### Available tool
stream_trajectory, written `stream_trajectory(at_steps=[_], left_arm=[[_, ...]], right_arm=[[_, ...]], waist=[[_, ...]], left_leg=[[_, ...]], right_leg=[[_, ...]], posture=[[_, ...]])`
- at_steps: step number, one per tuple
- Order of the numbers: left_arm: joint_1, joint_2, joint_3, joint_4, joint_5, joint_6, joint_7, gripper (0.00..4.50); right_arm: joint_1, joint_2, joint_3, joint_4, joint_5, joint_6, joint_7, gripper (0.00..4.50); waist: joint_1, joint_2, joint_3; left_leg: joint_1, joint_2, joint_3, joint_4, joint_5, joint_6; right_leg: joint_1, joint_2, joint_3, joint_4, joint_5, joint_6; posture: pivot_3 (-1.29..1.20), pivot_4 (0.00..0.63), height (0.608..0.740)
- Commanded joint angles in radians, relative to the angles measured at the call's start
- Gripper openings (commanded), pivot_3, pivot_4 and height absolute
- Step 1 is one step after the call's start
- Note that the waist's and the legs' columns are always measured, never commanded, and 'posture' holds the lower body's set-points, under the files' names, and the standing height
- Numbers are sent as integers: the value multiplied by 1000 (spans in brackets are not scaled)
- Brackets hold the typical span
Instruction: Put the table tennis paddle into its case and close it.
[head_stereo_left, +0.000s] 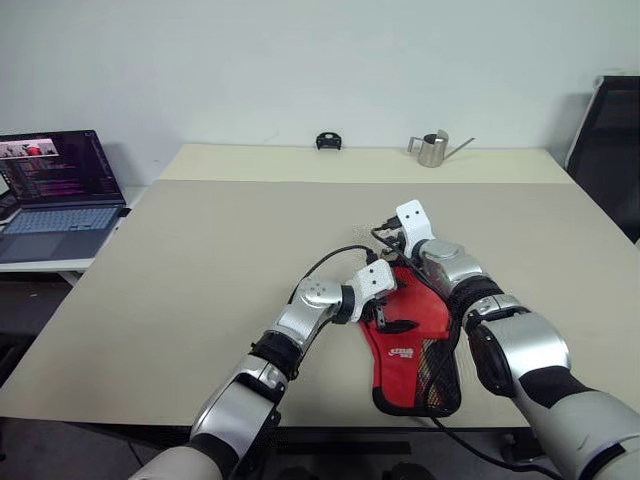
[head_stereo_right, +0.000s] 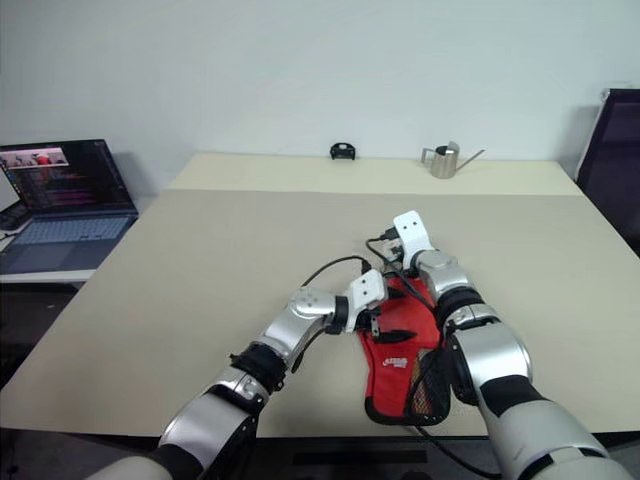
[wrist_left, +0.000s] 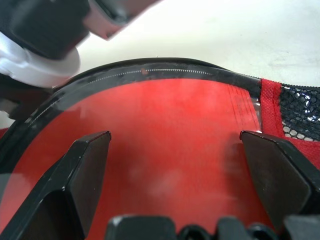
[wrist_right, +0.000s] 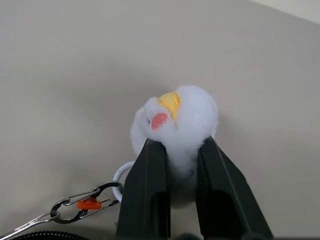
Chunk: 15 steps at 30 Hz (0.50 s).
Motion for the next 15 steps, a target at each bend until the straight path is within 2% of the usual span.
stream_trajectory(at_steps=[1, 8, 15], left_arm=[[16, -11, -56, 84, 65, 1, 0, 4500], [18, -18, -64, 125, 76, -26, -10, 4500], [39, -8, -75, 146, 88, -45, -21, 4500]], right_arm=[[-17, -47, -18, -76, 12, -1, 21, 261], [45, -162, -38, -197, 22, 58, 55, 261], [191, -266, -56, -443, 43, 195, 91, 260]], waist=[[0, 0, 0], [6, 0, 0], [8, 1, -1]], left_leg=[[0, 0, 0, 0, 0, 0], [0, 0, 0, 0, 0, 0], [0, 0, 0, 0, 0, 1]], right_leg=[[0, 0, 0, 0, 0, 0], [1, 0, 0, 0, 0, 0], [1, 0, 0, 0, 0, 0]], posture=[[0, 150, 740], [0, 150, 740], [0, 150, 740]])
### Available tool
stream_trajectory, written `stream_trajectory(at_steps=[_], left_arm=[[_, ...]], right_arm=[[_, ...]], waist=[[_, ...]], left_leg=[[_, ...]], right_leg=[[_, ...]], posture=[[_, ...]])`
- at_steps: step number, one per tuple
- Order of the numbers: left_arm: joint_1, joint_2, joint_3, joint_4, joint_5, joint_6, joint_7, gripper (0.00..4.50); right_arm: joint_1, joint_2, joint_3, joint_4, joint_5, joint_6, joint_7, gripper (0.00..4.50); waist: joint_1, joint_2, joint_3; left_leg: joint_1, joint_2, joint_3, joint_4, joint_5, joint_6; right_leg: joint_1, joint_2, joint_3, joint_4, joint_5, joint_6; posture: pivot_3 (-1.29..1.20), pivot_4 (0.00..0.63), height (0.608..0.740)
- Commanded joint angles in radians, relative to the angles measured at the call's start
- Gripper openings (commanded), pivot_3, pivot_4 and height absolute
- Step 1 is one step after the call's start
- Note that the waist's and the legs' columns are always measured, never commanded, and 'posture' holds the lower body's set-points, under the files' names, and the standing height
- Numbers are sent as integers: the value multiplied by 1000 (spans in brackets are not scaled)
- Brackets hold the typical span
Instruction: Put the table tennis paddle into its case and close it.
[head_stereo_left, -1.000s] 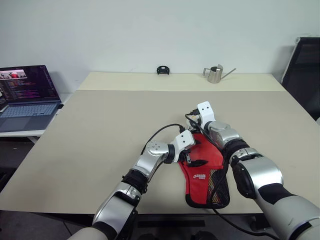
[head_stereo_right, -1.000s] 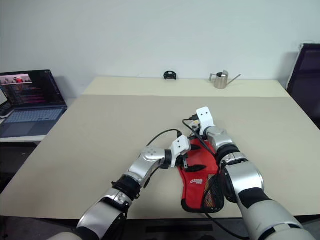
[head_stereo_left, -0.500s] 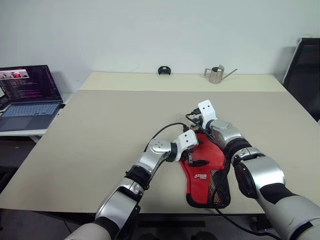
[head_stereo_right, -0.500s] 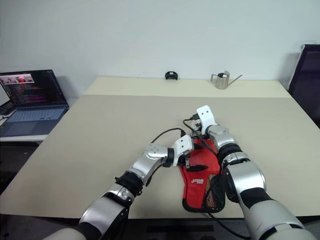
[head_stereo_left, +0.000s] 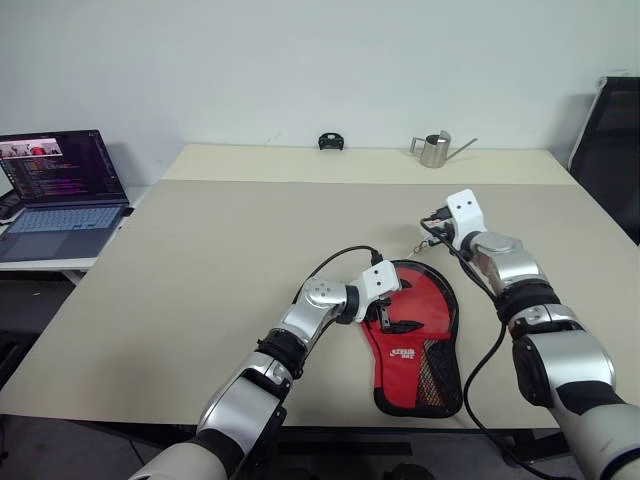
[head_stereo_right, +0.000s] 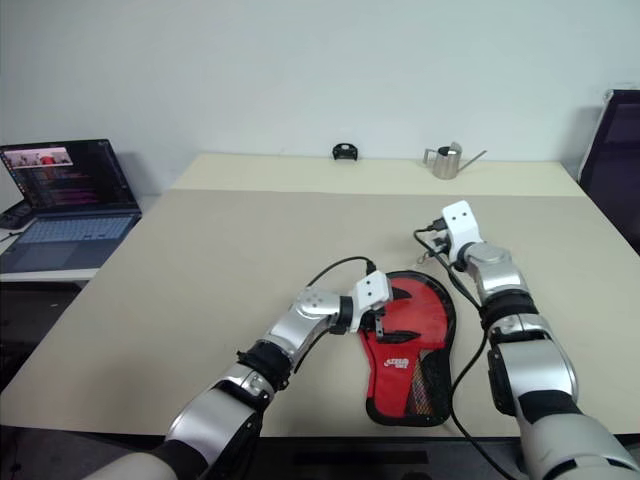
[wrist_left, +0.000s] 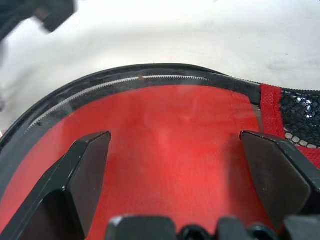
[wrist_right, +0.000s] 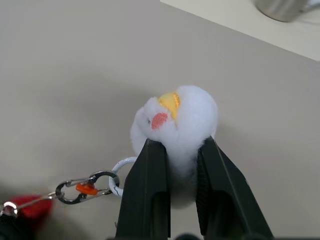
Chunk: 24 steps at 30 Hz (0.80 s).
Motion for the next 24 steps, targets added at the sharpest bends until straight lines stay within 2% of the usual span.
stream_trajectory(at_steps=[1, 11, 19, 24], left_arm=[[56, 11, -75, 87, 85, 17, -19, 4500], [59, 13, -80, 96, 93, 8, -23, 4500], [51, 9, -85, 115, 98, 0, -19, 4500], [46, 6, -89, 125, 101, -7, -20, 4500]], right_arm=[[50, -68, -38, -175, 23, 71, 11, 260], [329, -214, -46, -624, 82, 340, 124, 260], [653, -386, -36, -1175, 250, 658, 333, 258], [781, -454, -63, -1367, 318, 742, 359, 249]], waist=[[1, 0, 0], [8, 1, -1], [18, 0, -1], [18, -1, -2]], left_leg=[[0, 0, 0, 0, 0, 0], [0, 0, 0, 0, -2, 3], [1, 1, -1, 0, -2, 4], [4, 1, -2, 0, -3, 4]], right_leg=[[0, 0, 0, 0, 0, 0], [1, 1, 0, 0, 0, 0], [2, 2, -1, -2, 0, 0], [6, 2, -2, -3, 0, 0]], posture=[[0, 150, 740], [0, 150, 740], [0, 150, 740], [0, 150, 740]])
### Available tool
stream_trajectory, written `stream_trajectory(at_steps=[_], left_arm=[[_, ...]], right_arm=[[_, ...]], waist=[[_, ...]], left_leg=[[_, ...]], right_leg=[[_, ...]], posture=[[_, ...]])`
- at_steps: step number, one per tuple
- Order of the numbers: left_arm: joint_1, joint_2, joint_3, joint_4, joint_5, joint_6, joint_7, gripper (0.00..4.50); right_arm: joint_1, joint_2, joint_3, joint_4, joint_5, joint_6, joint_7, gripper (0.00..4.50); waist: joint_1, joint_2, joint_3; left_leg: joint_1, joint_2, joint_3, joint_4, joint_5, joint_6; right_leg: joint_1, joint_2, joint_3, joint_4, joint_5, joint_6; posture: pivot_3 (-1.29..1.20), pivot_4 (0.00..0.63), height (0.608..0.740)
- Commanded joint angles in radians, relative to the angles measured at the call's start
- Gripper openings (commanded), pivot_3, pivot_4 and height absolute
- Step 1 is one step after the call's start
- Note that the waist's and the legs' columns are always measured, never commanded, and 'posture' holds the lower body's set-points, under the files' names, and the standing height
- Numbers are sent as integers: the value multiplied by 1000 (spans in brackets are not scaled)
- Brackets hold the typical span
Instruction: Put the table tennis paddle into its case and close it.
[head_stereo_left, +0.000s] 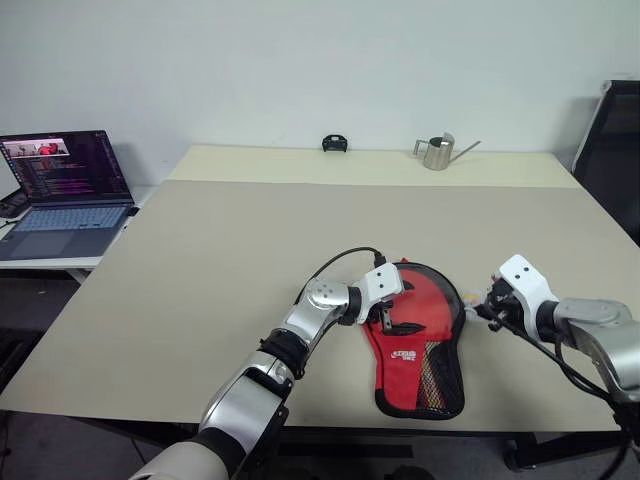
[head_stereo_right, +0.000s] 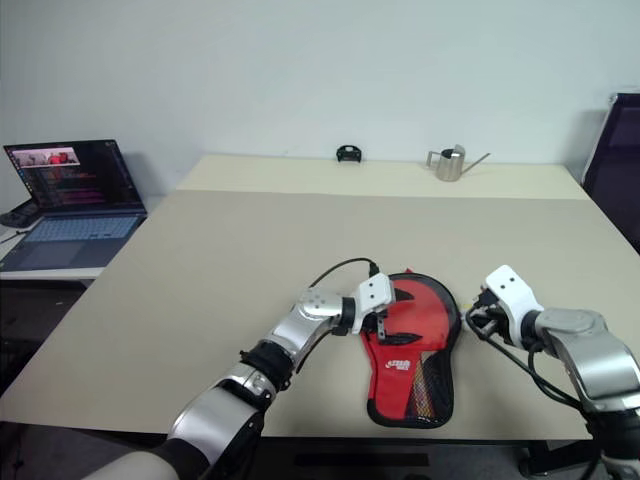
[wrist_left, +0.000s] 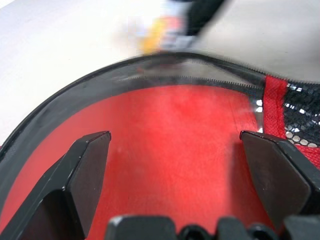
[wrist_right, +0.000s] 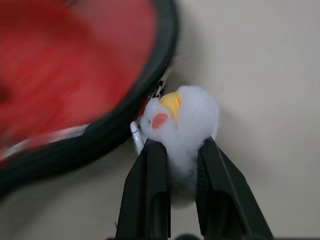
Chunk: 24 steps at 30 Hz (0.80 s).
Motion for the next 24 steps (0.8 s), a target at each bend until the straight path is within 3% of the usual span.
stream_trajectory(at_steps=[1, 15, 24], left_arm=[[52, 11, -79, 94, 91, 20, -23, 4500], [49, 6, -80, 108, 95, 7, -28, 4500], [45, 3, -79, 113, 101, 6, -27, 4500]], right_arm=[[51, -54, -42, -133, 55, 38, 38, 242], [428, -295, -122, -338, 111, -82, 222, 229], [568, -345, -178, -451, 170, -161, 335, 228]], waist=[[0, 0, 0], [5, -4, -3], [8, -5, -6]], left_leg=[[1, 0, 0, 0, 0, 0], [3, 0, -6, 0, -1, 1], [0, 0, -17, -1, -1, 1]], right_leg=[[1, 0, 0, 0, 0, 0], [9, 0, -7, -7, 0, 1], [13, 0, -19, -14, 0, 0]], posture=[[0, 150, 740], [0, 150, 740], [0, 150, 740]])
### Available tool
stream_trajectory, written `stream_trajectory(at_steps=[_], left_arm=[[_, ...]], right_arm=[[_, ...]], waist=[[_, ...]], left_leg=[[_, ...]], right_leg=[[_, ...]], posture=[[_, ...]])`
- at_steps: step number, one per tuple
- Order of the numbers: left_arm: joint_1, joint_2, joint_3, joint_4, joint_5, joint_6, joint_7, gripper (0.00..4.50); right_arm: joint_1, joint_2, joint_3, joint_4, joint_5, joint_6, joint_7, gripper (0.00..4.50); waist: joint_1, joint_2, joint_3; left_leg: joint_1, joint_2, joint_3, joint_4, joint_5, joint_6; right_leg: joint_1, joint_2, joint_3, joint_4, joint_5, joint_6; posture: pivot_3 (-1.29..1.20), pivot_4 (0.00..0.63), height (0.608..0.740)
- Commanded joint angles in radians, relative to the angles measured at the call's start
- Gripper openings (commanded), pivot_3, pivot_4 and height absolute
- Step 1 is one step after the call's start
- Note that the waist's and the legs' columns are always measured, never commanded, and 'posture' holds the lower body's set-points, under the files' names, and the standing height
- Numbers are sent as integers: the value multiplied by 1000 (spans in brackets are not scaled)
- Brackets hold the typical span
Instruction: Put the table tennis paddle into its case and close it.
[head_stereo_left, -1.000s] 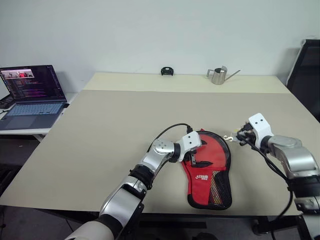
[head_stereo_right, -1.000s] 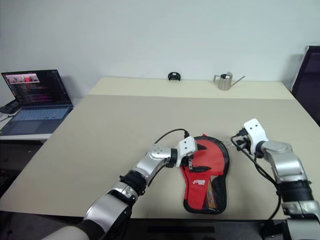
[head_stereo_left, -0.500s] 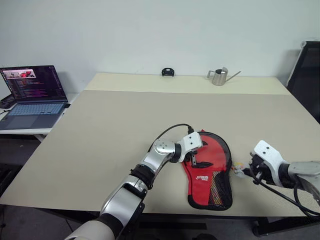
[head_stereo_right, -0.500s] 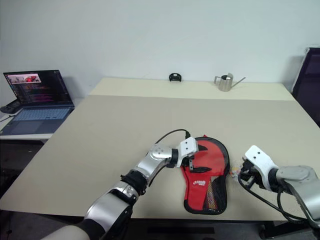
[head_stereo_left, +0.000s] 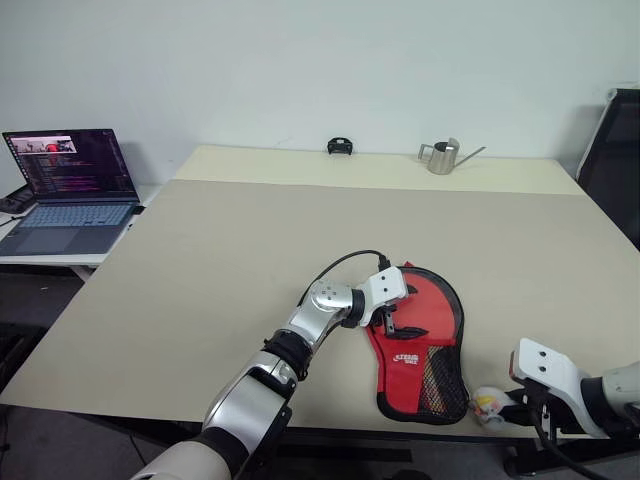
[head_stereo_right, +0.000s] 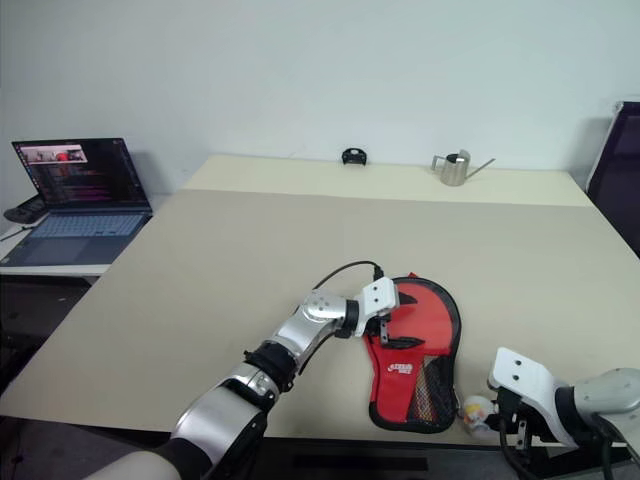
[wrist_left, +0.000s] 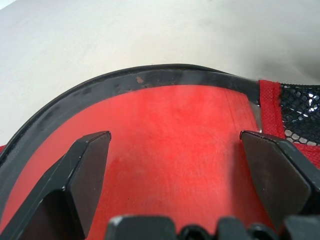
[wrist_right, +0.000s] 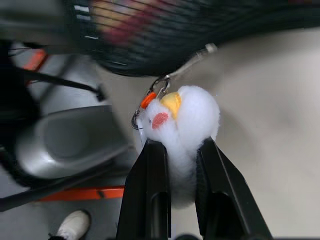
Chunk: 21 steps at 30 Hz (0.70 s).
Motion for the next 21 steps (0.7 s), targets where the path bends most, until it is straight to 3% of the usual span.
stream_trajectory(at_steps=[1, 11, 21], left_arm=[[54, 22, -71, 86, 85, 26, -25, 4500], [53, 22, -71, 89, 88, 25, -23, 4500], [50, 20, -70, 93, 87, 24, -17, 4500]], right_arm=[[31, -27, -39, -62, 33, -26, 52, 228], [127, -52, -17, -157, 46, -57, 94, 228], [-5, -15, 247, -177, 0, -67, 5, 223]], waist=[[0, 0, 0], [0, -1, -1], [0, -2, -1]], left_leg=[[0, 0, 0, 0, 0, 0], [2, 0, -4, 0, 0, 0], [7, 0, -7, -1, 0, 0]], right_leg=[[0, 0, 0, 0, 0, 0], [6, 0, -4, -3, 0, 0], [13, 0, -6, -6, -1, 0]], posture=[[0, 150, 740], [0, 150, 740], [0, 150, 740]])
